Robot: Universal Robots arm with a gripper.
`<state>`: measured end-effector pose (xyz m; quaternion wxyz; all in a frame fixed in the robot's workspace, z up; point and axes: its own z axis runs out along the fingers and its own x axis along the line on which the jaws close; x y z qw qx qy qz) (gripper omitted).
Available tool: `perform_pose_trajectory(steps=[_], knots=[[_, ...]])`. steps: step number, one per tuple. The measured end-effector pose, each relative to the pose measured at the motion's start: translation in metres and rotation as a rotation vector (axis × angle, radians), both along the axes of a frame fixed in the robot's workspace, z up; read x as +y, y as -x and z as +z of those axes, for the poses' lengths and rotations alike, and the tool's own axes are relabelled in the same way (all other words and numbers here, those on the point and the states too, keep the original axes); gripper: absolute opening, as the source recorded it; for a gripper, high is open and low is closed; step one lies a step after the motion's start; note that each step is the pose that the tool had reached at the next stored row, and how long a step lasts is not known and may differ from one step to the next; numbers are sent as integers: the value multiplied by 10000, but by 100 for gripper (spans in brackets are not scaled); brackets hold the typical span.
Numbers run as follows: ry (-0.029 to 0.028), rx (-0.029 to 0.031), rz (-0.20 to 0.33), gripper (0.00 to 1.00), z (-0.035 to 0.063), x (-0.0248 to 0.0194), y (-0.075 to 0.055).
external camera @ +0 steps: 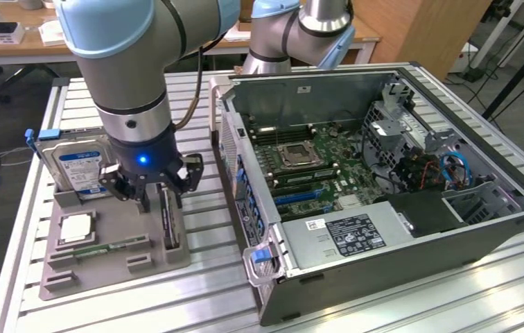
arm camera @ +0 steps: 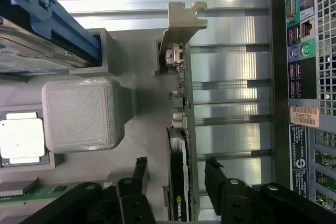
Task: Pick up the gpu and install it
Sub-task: 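Pick up the gpu and move the gpu toward the slot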
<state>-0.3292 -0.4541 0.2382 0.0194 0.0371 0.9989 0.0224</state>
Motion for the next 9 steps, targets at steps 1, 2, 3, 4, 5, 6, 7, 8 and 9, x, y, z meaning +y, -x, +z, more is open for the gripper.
perform_pose_trajectory(steps=[1,2,3,4,5,6,7,8,9], knots=[[0,0,0,54,0,0,0],[0,0,0,54,0,0,0],[0,0,-1,54,0,0,0],[0,-1,0,54,0,0,0],[-2,-2,-2,54,-2,1,-2],[-2,-2,-2,54,-4,1,-4],[-1,0,-1,54,-4,1,-4],[0,0,-1,54,-4,0,-5],[1,0,0,54,-4,0,-5]])
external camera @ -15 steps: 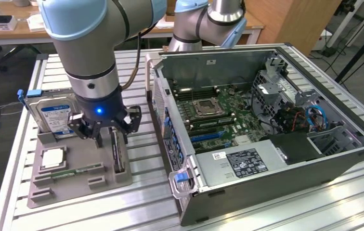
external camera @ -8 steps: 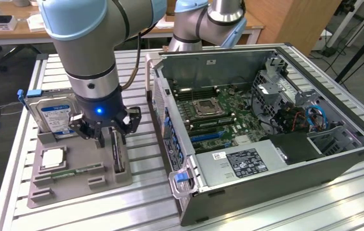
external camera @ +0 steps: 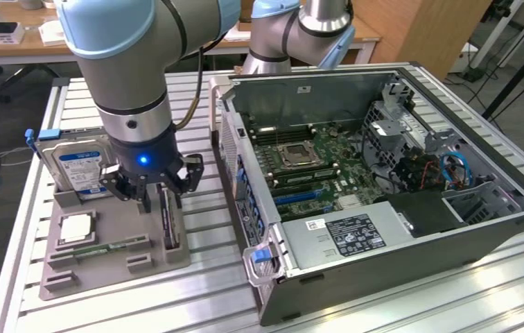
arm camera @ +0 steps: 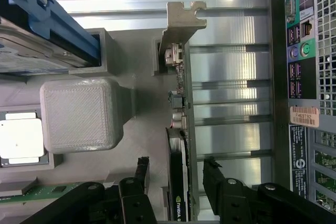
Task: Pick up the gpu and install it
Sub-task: 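Pick up the gpu and move the gpu toward the slot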
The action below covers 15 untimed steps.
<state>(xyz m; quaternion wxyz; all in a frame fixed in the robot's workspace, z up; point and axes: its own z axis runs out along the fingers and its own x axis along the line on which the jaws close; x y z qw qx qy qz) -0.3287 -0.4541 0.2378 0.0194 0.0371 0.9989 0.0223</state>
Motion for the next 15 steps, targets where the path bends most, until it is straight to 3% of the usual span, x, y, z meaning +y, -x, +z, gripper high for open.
perform_pose_trajectory(steps=[10,12,13,15], knots=[[0,0,0,54,-19,0,0],[0,0,-1,52,-19,0,0],[0,0,0,45,-19,0,0],[0,0,0,45,-19,0,0]])
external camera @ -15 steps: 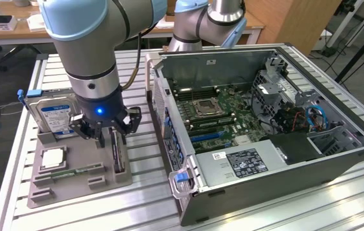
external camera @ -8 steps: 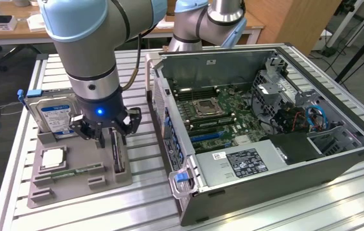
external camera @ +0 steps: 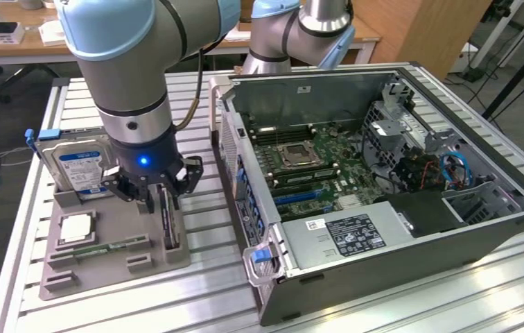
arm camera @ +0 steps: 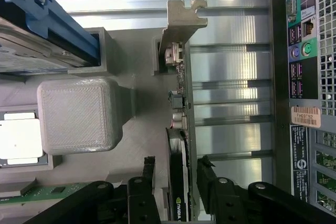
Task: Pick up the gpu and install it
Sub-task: 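Pick up the gpu and move the gpu toward the slot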
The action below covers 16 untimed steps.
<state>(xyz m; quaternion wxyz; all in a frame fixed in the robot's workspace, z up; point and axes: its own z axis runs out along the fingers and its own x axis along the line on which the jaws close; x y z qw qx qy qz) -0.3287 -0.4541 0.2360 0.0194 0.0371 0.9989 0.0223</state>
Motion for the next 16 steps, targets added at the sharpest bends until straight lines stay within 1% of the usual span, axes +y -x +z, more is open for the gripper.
perform_pose_trajectory(steps=[8,9,16], knots=[[0,0,0,44,0,0,0],[0,0,0,36,0,0,0],[0,0,0,36,-1,0,0]])
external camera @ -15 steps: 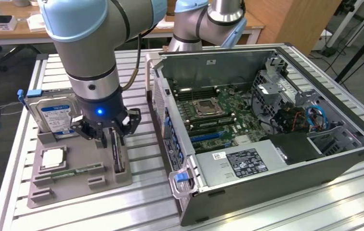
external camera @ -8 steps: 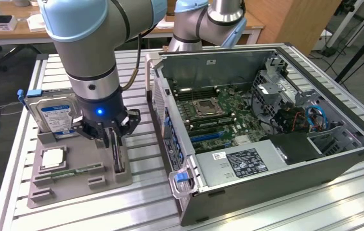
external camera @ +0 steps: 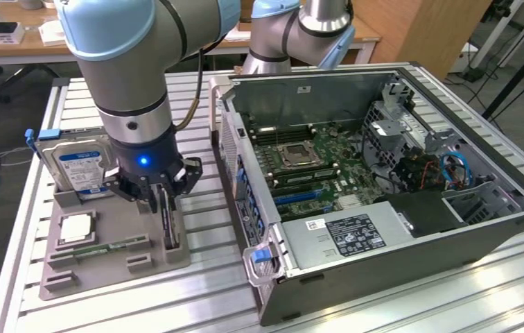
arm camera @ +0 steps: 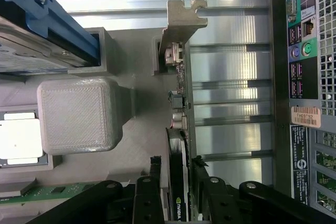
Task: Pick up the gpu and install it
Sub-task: 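Pick up the gpu and move the gpu toward the slot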
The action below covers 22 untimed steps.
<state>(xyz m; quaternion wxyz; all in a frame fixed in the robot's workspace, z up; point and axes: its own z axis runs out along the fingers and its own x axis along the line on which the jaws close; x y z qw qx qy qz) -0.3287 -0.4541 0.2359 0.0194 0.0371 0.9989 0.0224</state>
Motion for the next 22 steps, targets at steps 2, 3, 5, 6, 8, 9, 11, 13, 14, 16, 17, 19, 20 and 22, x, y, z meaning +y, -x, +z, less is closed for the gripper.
perform_pose_trajectory(steps=[2,3,5,6,8,9,11,13,14,16,17,19,20,22], knots=[[0,0,0,35,0,0,0],[0,0,0,35,0,0,0],[1,0,1,28,0,0,0],[0,0,0,28,0,0,0],[0,1,0,28,0,0,0],[0,0,0,28,0,0,0],[1,0,0,28,0,0,0],[0,0,0,28,0,0,0],[0,0,0,28,0,0,0],[0,2,1,27,0,0,0],[0,2,0,27,0,0,0],[1,1,0,26,0,0,0],[1,0,-1,26,0,0,0],[0,0,0,26,-1,0,0]])
